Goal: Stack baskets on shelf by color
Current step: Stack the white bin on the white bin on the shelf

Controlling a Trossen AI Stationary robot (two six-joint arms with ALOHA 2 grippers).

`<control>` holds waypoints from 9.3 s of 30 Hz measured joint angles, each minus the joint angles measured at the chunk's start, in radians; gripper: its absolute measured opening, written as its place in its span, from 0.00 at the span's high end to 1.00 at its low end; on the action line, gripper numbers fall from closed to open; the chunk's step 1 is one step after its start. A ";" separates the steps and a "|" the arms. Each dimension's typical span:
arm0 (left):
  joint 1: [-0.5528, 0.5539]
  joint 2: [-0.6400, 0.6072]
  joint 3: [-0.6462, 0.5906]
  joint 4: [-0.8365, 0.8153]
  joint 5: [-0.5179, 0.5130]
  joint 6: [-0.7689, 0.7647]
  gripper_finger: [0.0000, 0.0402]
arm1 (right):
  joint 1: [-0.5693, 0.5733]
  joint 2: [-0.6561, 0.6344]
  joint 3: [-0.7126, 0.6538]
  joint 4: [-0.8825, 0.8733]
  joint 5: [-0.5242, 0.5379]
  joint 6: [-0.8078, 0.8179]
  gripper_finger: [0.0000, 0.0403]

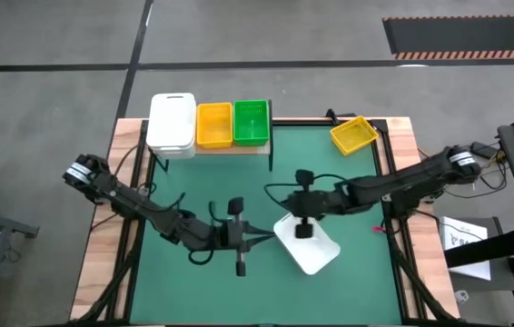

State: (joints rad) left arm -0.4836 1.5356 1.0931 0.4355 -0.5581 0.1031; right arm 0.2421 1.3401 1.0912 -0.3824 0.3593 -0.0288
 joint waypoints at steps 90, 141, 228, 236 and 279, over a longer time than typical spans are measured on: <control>0.117 0.867 0.810 -0.394 0.185 -0.571 0.53 | 0.659 -0.515 -0.606 0.287 0.193 0.122 0.98; 0.103 0.666 0.810 -0.805 0.249 -0.567 0.58 | 0.659 -0.515 -0.605 0.284 0.193 0.133 0.98; 0.093 -0.656 0.399 -1.858 -0.212 -0.037 1.00 | 0.317 -0.509 -0.605 0.653 0.111 -0.176 0.98; 0.098 -0.749 0.289 -1.747 -0.270 0.040 1.00 | 0.291 -0.511 -0.605 0.653 0.111 -0.162 0.98; 1.002 -0.553 0.305 -1.539 0.472 0.519 1.00 | 0.281 -0.516 -0.605 0.648 0.111 -0.200 0.98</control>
State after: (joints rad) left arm 0.5182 0.9828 1.3983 -1.1038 -0.0865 0.6220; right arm 0.5228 0.8242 0.4862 0.2657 0.4702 -0.2293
